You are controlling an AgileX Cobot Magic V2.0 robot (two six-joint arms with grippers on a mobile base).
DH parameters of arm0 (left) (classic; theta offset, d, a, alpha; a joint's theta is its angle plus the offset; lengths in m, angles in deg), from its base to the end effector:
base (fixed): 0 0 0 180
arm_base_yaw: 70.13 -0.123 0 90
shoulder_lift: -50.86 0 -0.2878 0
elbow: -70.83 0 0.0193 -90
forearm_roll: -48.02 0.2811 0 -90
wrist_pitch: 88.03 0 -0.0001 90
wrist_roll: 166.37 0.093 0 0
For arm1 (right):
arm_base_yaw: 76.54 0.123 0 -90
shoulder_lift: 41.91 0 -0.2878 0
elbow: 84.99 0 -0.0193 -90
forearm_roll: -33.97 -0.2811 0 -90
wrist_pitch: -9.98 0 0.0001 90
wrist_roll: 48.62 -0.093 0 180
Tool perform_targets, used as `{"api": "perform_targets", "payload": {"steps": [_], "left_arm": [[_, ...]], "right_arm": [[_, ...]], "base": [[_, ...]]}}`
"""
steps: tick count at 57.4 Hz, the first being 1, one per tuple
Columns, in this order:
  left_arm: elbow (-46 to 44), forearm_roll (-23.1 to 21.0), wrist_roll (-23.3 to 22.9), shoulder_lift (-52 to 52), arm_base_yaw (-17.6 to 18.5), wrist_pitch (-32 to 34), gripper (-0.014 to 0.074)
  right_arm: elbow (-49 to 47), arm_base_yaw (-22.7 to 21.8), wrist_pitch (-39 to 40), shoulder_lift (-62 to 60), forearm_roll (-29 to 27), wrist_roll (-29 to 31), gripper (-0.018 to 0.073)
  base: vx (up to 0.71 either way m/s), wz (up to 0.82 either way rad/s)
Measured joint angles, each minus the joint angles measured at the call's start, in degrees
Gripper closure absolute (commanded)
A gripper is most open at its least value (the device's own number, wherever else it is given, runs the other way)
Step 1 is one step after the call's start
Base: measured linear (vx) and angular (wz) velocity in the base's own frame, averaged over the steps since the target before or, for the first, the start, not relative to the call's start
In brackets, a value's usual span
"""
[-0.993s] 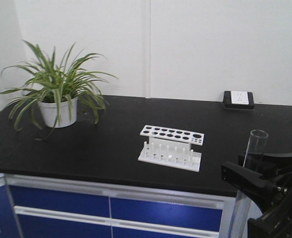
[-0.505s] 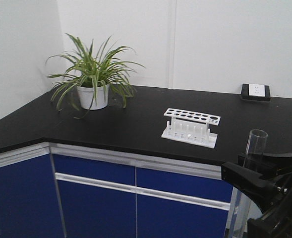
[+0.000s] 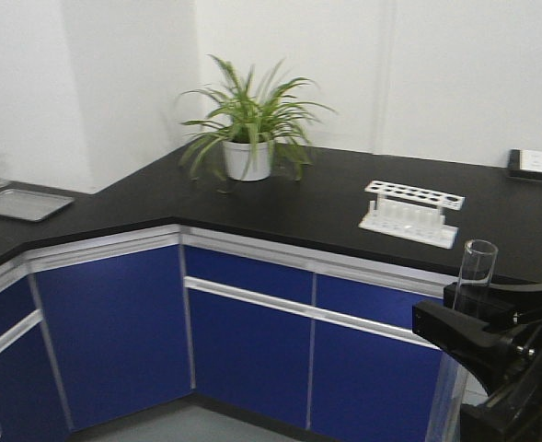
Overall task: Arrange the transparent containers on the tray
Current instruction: 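Drive the base to the counter with the yellow tray, holding both tubes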
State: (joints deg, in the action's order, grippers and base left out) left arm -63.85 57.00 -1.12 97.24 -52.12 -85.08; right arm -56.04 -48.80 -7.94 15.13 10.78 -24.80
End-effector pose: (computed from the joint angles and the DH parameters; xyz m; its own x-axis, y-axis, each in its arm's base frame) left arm 0.1671 -0.0551 0.3442 -0.0119 -0.1021 -0.9947 0.3172 0.9430 -0.1005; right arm 0.1829 0.1089 0.3832 -0.1759 -0.1247 -0.9765 -0.5720 0.8203 -0.0017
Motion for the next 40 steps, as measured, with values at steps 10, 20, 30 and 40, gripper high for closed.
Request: {"api": "perform_targets", "payload": {"steps": [10,20,30,40], "left_arm": [[0.00,0.00,0.00,0.00,0.00,0.00,0.0461],[0.00,0.00,0.00,0.00,0.00,0.00,0.0461],[0.00,0.00,0.00,0.00,0.00,0.00,0.0461],[0.00,-0.05,0.00,0.00,0.00,0.00,0.0461]], "right_arm": [[0.00,0.00,0.00,0.00,0.00,0.00,0.0445],[0.00,0.00,0.00,0.00,0.00,0.00,0.0445],[0.00,0.00,0.00,0.00,0.00,0.00,0.0445],[0.00,0.00,0.00,0.00,0.00,0.00,0.0445]], "base": [[-0.21,0.52],[-0.16,0.66],[-0.12,0.73],[-0.08,0.72]]}}
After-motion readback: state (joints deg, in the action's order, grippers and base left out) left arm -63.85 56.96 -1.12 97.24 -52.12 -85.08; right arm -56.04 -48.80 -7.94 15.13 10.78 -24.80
